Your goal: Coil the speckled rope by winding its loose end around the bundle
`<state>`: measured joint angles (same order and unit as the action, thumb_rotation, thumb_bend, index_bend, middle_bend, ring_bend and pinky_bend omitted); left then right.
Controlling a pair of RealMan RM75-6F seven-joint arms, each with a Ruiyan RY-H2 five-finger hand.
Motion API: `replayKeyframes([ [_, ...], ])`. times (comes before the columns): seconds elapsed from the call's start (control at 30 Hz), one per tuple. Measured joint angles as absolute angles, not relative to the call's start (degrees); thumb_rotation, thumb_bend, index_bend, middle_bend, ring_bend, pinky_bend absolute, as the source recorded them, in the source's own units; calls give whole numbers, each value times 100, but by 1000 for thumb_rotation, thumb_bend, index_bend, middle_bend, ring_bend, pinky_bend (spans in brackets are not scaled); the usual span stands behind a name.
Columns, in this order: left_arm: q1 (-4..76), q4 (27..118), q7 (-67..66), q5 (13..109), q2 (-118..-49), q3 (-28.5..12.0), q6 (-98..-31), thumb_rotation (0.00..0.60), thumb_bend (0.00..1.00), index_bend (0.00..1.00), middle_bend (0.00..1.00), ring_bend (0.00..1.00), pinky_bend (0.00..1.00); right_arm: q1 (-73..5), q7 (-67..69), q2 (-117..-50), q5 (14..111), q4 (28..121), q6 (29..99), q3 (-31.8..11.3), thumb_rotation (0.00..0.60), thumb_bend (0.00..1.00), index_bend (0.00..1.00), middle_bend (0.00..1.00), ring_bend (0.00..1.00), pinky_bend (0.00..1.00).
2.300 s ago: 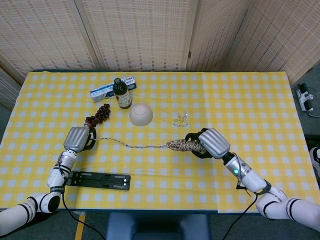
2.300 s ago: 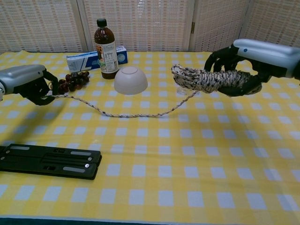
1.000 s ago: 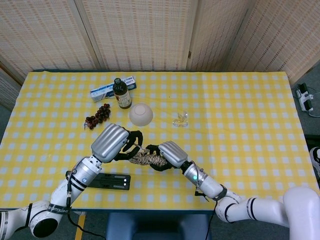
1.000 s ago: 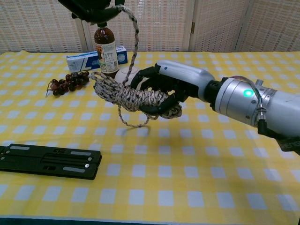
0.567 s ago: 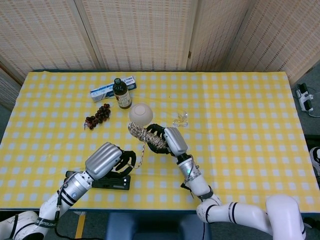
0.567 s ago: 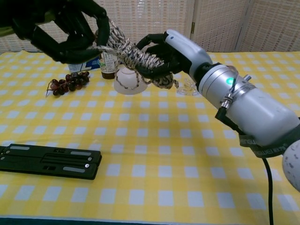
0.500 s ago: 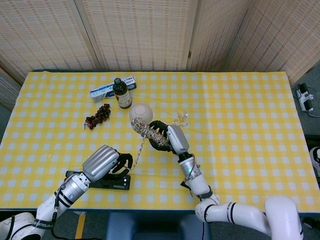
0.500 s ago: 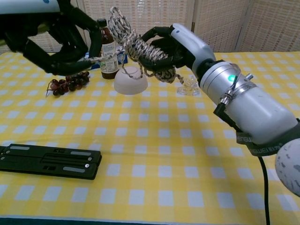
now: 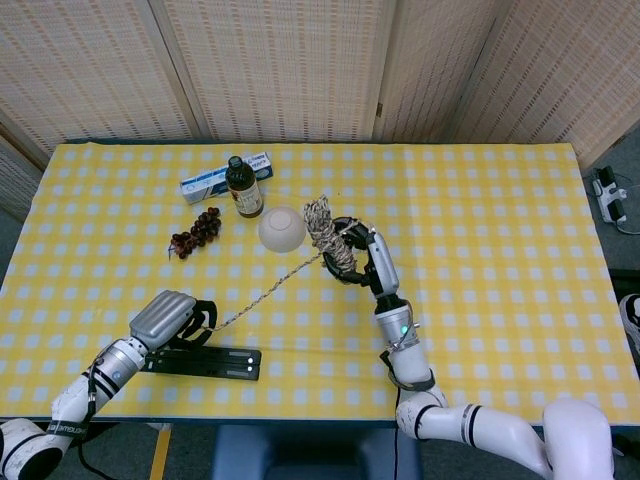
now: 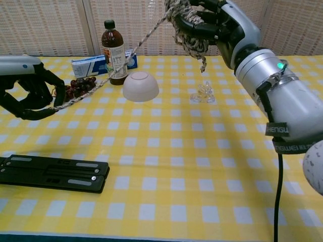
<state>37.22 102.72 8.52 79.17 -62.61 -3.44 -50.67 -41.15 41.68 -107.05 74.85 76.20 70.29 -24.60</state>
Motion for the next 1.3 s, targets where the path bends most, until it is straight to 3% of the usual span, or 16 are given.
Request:
replayKeyframes([
  [0.47, 3892, 9505, 959, 6999, -6654, -522, -4542, 600, 499, 630, 900, 813, 766, -3969, 5253, -9751, 7937, 8213, 6312, -2106, 600, 509, 975, 774, 827, 705],
  [0.77, 4022, 8959, 734, 6373, -6849, -636, -4311, 600, 502, 631, 899, 813, 766, -3926, 5882, -9253, 8455, 8389, 6295, -1816, 600, 509, 975, 774, 827, 705],
  [1.3, 4171, 8708, -363, 5997, -7169, -940, -4987, 600, 507, 633, 900, 813, 765, -4141, 6557, -8612, 9447, 8564, 6255, -982, 600, 509, 975, 774, 827, 705],
])
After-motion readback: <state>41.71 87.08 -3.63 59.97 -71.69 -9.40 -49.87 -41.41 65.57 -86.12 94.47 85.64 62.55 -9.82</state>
